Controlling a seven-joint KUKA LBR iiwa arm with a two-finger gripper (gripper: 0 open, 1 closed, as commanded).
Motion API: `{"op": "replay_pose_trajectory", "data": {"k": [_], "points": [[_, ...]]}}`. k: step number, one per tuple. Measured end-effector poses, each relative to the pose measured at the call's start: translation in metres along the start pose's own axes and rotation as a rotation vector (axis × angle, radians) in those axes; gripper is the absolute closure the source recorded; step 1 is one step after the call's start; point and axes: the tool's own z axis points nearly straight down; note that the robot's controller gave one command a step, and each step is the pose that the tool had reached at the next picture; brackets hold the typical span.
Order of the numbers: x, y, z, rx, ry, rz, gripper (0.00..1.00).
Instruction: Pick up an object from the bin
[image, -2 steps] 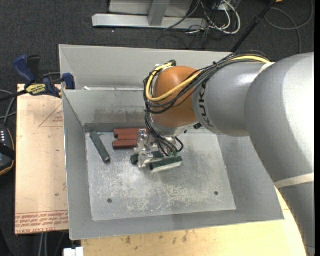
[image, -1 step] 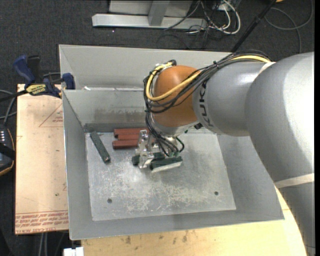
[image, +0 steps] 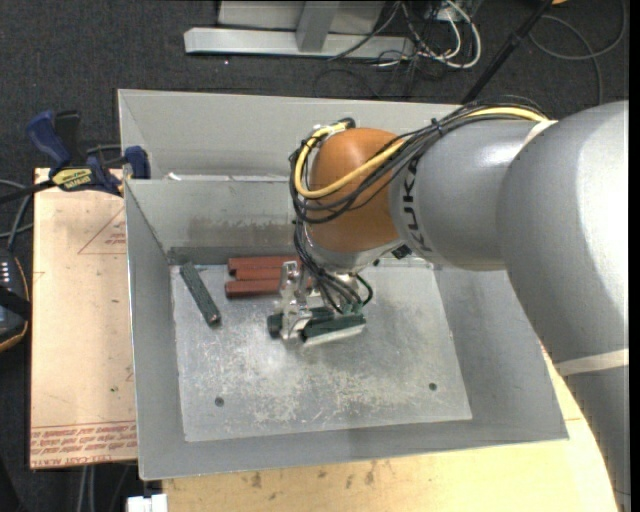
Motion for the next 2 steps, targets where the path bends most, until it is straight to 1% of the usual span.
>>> {"op": "replay_pose_trajectory", "data": {"k": [1,2], "points": [[-0.001,0.0,-0.02,0.0,0.0,0.001,1.0],[-0.003,0.0,-0.035,0.0,-0.004,0.001,1.0]]}}
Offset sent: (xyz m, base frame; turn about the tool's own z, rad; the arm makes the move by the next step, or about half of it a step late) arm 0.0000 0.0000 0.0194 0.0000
